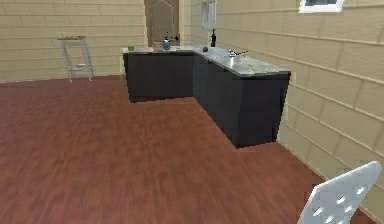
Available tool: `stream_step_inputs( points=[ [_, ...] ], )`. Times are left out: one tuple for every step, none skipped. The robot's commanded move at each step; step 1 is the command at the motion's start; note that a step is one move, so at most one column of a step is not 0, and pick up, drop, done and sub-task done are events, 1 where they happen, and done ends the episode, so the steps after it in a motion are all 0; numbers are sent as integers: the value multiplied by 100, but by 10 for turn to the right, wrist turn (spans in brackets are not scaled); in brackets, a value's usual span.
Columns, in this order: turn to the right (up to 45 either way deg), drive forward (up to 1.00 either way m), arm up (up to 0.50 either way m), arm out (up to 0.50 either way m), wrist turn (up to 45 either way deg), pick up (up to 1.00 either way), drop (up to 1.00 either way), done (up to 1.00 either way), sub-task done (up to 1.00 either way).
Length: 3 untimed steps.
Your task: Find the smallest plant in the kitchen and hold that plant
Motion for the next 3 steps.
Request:
stream_step_inputs(
  points=[
    [0,0,-18,0,0,0,0,0,0],
    [0,0,0,0,0,100,0,0,0],
    [0,0,10,0,0,0,0,0,0]
  ],
)
